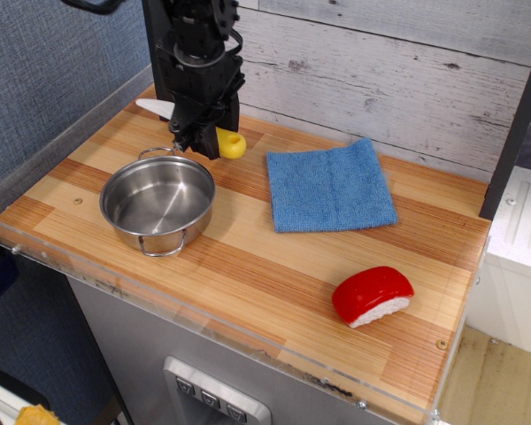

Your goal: Put the knife behind the pot and to the left of the blue towel.

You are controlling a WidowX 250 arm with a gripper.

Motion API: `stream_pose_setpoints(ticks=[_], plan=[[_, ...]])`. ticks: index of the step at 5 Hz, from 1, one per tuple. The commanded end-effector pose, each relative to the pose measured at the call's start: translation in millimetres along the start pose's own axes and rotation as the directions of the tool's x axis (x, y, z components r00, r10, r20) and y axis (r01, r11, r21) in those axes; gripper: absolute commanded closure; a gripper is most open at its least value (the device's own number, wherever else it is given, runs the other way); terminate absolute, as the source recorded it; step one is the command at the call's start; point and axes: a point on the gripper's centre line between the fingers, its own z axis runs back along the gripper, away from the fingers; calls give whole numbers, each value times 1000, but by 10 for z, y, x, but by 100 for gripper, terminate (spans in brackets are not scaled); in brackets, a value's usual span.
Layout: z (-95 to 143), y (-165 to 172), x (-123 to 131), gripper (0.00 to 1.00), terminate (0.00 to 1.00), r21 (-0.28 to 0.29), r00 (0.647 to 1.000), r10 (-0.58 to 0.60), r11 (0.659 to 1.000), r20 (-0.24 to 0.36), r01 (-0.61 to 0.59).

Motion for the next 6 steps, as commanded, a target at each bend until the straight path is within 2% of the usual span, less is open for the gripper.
stream_pose_setpoints(ticks=[1,2,3,5,6], plan=[[-126,-74,-59,100,0,-14,1000,25,1000,6,-25],[-186,-41,-54,100,0,0,999,33,999,9,-33],[-169,-37,-43,0,0,19,999,33,999,11,-33],[-116,-25,-49,0,0,21,1000,17,1000,11,-17],[-3,-63,-37,0,0,-2,1000,17,1000,11,-16]])
